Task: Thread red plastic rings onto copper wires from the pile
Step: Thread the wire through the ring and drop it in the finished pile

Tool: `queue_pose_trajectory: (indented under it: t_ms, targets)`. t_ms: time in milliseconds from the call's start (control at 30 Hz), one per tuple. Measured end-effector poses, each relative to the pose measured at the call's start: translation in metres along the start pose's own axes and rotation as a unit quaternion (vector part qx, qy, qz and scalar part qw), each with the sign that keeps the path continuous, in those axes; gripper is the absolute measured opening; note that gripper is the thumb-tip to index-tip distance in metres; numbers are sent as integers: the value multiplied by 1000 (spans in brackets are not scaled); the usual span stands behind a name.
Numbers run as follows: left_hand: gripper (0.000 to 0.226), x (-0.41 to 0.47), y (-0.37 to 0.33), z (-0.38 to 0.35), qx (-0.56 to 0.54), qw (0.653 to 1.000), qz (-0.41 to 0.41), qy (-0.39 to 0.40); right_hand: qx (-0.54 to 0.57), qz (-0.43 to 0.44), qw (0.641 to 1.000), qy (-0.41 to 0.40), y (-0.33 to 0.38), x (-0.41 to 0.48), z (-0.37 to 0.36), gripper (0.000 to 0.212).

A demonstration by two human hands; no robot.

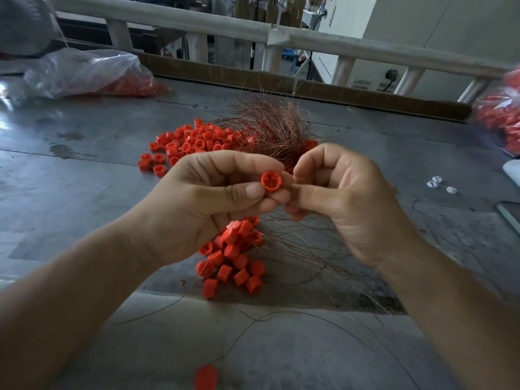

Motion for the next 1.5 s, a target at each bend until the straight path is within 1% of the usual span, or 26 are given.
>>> queue_pose_trajectory:
  t_ms: [67,200,233,300,367,433,500,567,600,667,767,833,900,967,1067,1200,1267,1333,1433,1500]
  targets:
    - [42,0,0,-2,16,1000,4,-5,-8,-10,1000,5,-5,-1,-3,26]
    - [40,1,1,-2,0,1000,-1,6,-18,-10,1000,14,-6,2,2,20]
    - [40,1,2,-1,-2,1000,1,6,-37,-9,999,6,-6,5,9,17]
    - [41,2,4,0,-2,1000,8,3,-100,-11,994,-44,-11,12,31,14]
    - [42,2,5,2,2,1000,13,-4,-199,-16,974,-106,-19,18,58,12]
    - [43,2,5,5,4,1000,17,-13,-317,-26,939,-129,-28,22,79,14]
    - [42,2,5,7,7,1000,18,-18,-420,-45,901,-100,-40,24,89,13]
    - [31,2,4,7,-25,999,19,-9,-467,-71,879,-60,-53,24,89,9]
    - [26,2,4,7,-59,998,22,-3,-471,-81,877,-49,-58,23,89,7]
    - [26,1,4,5,-97,995,28,1,-471,-77,878,-41,-63,24,85,6]
    - [26,1,3,3,-101,994,29,-6,-490,-46,871,-17,-64,27,78,22]
    - [26,1,2,3,-100,995,30,-9,-509,-38,860,8,-66,28,73,28]
    - [26,2,2,2,-98,995,29,-9,-523,-41,851,31,-68,29,70,26]
    - [26,2,2,2,-95,995,29,-6,-525,-40,849,29,-68,29,69,20]
    - [25,2,3,2,-91,995,29,-3,-505,-44,862,20,-66,28,70,16]
    - [25,1,2,1,-85,996,29,-5,-496,-34,868,2,-63,28,71,13]
    - [25,1,2,1,-86,996,29,-8,-488,-29,872,-21,-60,29,76,18]
    - [25,1,2,2,-85,996,30,-9,-455,-33,889,-45,-59,29,83,20]
    - [25,0,2,1,-79,996,32,-9,-394,-40,916,-69,-57,28,92,15]
    - [26,0,1,1,-77,996,33,-8,-361,-22,928,-92,-49,28,95,14]
Point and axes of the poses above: each hand's wrist, its own x-axis towards the middle knuckle, its own z-axis out of the back of the hand, y = z × x, the point moved 5 cm from there along x, towards the middle knuckle, and after that the axes turned 12 degrees about z, right-handed, at the moved point
